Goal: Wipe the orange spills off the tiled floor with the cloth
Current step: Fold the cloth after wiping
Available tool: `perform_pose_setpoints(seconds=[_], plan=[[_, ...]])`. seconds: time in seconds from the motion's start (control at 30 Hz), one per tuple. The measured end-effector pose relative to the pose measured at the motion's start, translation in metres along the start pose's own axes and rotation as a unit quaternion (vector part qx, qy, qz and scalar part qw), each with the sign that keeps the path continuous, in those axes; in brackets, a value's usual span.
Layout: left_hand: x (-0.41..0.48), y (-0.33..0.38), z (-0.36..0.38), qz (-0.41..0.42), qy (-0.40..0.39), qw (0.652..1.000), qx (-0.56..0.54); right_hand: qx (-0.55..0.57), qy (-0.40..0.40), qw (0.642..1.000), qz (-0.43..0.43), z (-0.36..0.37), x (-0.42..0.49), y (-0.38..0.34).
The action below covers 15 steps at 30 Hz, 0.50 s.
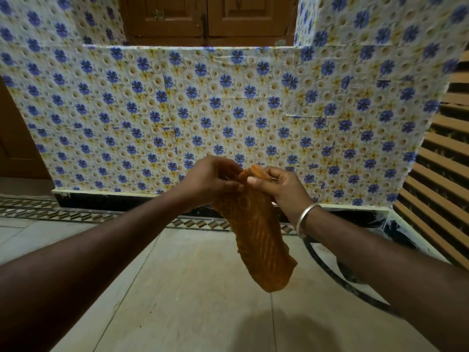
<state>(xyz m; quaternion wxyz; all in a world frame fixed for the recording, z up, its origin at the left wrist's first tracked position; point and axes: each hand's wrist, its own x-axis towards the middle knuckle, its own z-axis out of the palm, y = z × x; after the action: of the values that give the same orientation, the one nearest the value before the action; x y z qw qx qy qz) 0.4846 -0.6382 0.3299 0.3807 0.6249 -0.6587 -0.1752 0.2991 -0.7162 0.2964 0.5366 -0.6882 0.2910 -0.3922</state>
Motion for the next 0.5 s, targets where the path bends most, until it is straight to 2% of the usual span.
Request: perform_pose_setpoints(seconds=[0.13,0.27,0.4,0.5], plan=[[0.001,-0.006,0.001,0.034,0.029,0.999,-0.005,-0.006,0.009,1.0,0.006,-0.004,0.007,-0.002],[0.003,-0.004,-0.007,0.092,0.056,0.994,0.031,-0.041,0.05,0.997,-0.033,-0.008,0.013,-0.006],[0.004,0.002,-0.024,0.09,0.015,0.996,-0.004,-0.052,0.075,0.994,-0.067,-0.015,0.02,-0.013],[0.005,0.007,-0.026,0.129,0.041,0.99,0.039,-0.089,0.078,0.989,-0.089,-0.016,0.023,-0.015]])
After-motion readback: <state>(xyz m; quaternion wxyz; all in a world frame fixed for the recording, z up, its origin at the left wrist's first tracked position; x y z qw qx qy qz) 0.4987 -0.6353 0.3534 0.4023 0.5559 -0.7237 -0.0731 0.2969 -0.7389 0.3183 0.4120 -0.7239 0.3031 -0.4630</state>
